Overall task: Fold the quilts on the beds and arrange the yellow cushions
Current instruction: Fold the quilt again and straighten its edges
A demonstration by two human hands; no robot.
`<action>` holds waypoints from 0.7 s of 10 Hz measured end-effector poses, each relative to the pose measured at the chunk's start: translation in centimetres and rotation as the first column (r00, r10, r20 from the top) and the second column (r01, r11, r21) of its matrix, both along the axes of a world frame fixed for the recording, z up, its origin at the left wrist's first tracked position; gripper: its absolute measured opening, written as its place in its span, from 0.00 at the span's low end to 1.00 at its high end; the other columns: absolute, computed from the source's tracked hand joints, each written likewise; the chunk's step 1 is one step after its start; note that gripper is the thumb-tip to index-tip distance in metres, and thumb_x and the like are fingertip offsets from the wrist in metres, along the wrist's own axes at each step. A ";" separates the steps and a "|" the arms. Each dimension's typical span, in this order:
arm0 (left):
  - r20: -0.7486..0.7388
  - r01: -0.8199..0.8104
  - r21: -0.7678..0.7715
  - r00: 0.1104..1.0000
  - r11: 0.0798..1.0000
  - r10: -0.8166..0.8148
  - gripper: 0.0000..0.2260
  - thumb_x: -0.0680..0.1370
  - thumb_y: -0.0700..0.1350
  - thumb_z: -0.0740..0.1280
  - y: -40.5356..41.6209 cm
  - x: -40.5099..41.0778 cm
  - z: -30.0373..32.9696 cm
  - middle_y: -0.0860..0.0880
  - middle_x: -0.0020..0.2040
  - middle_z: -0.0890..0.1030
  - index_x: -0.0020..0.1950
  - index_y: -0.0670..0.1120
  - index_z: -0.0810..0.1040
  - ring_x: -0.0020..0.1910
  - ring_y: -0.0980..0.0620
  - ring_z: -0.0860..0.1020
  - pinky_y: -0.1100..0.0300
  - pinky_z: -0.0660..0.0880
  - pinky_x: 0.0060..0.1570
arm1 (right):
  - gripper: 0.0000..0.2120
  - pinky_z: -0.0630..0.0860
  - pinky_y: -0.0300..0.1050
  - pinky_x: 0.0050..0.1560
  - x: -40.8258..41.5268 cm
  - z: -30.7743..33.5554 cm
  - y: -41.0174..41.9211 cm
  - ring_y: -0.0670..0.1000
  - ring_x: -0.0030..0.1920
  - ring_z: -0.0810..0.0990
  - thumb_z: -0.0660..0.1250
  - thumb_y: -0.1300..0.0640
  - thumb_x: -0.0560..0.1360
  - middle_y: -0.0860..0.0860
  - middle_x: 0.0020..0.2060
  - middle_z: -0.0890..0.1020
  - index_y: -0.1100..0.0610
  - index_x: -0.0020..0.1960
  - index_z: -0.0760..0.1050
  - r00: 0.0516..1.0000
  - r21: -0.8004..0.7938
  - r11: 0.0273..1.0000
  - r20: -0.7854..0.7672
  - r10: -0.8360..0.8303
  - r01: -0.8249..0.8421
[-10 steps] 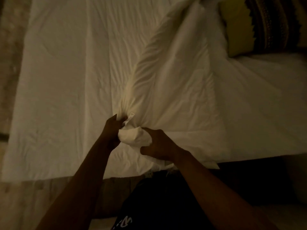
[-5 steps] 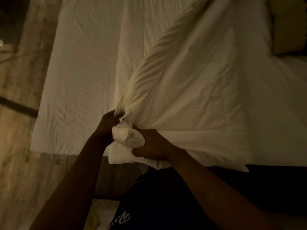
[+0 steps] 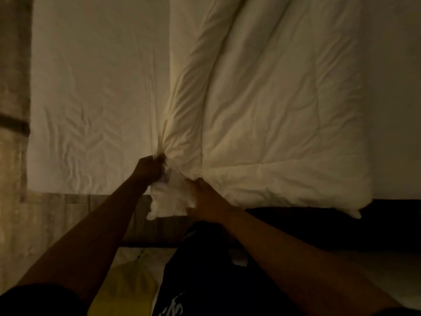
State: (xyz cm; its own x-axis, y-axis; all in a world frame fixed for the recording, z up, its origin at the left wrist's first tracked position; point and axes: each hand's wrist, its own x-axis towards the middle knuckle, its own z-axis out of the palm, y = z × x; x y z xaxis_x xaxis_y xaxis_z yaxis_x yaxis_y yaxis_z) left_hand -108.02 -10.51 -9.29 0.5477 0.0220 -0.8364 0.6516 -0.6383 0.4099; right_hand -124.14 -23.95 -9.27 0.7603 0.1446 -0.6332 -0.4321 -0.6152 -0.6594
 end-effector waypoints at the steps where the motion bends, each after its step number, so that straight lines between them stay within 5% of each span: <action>1: 0.003 0.221 0.127 0.975 0.967 -0.223 0.31 0.78 0.61 0.65 0.3 -1.6 -2.0 0.40 0.63 0.76 0.72 0.41 0.68 0.56 0.42 0.78 0.49 0.75 0.59 | 0.30 0.64 0.52 0.72 -3.0 -2.0 -1.4 0.55 0.69 0.66 0.65 0.50 0.76 0.55 0.69 0.66 0.55 0.76 0.61 0.997 0.008 0.997 0.006 -0.077 0.077; 2: 0.036 0.123 0.141 0.991 0.982 -0.129 0.35 0.73 0.71 0.63 1.1 -3.9 -2.2 0.41 0.57 0.80 0.66 0.43 0.73 0.51 0.44 0.79 0.49 0.75 0.56 | 0.23 0.69 0.52 0.68 -4.6 -2.2 -2.9 0.55 0.64 0.70 0.63 0.54 0.75 0.56 0.64 0.70 0.56 0.70 0.69 0.980 -0.035 0.980 0.051 -0.192 0.194; 3: 0.093 -0.061 0.147 0.995 0.987 0.047 0.41 0.65 0.75 0.67 1.9 -7.8 -1.4 0.50 0.56 0.79 0.65 0.46 0.72 0.53 0.47 0.79 0.50 0.76 0.55 | 0.21 0.74 0.55 0.60 -7.2 -2.1 -7.7 0.60 0.57 0.75 0.65 0.60 0.67 0.57 0.57 0.75 0.59 0.60 0.76 0.933 -0.323 0.882 0.226 -0.280 0.344; 4: 0.140 -0.171 0.137 0.978 0.976 0.152 0.36 0.67 0.66 0.74 1.0 -9.7 0.3 0.50 0.53 0.79 0.64 0.43 0.73 0.55 0.45 0.79 0.55 0.76 0.50 | 0.23 0.72 0.58 0.62 -9.4 -2.5 -12.0 0.63 0.57 0.76 0.67 0.60 0.64 0.59 0.58 0.76 0.59 0.59 0.77 0.934 -0.553 0.761 0.298 -0.198 0.338; 5: 0.229 -0.320 0.170 0.933 0.932 0.279 0.37 0.72 0.62 0.72 -0.3 -12.8 0.9 0.45 0.65 0.76 0.72 0.42 0.68 0.66 0.43 0.74 0.52 0.71 0.61 | 0.32 0.57 0.64 0.73 -13.2 -2.5 -18.9 0.65 0.67 0.69 0.70 0.55 0.64 0.61 0.66 0.73 0.61 0.67 0.72 0.954 -0.693 0.666 0.282 -0.100 0.275; 6: 0.060 -0.408 0.068 0.913 0.911 0.404 0.40 0.70 0.68 0.70 -1.2 -14.7 0.1 0.49 0.71 0.70 0.75 0.49 0.64 0.67 0.48 0.72 0.51 0.71 0.65 | 0.36 0.49 0.66 0.75 -15.9 -2.0 -22.8 0.64 0.71 0.64 0.70 0.52 0.65 0.61 0.70 0.68 0.61 0.71 0.69 0.961 -0.730 0.638 0.267 -0.066 0.247; 7: -0.179 -0.695 0.013 0.705 0.718 0.686 0.32 0.72 0.70 0.66 -3.9 -17.7 -1.5 0.56 0.69 0.73 0.70 0.54 0.68 0.58 0.55 0.76 0.68 0.79 0.38 | 0.35 0.47 0.67 0.74 -18.9 0.1 -26.0 0.63 0.75 0.58 0.66 0.51 0.71 0.58 0.75 0.62 0.57 0.76 0.61 0.959 -0.711 0.645 0.239 -0.153 0.280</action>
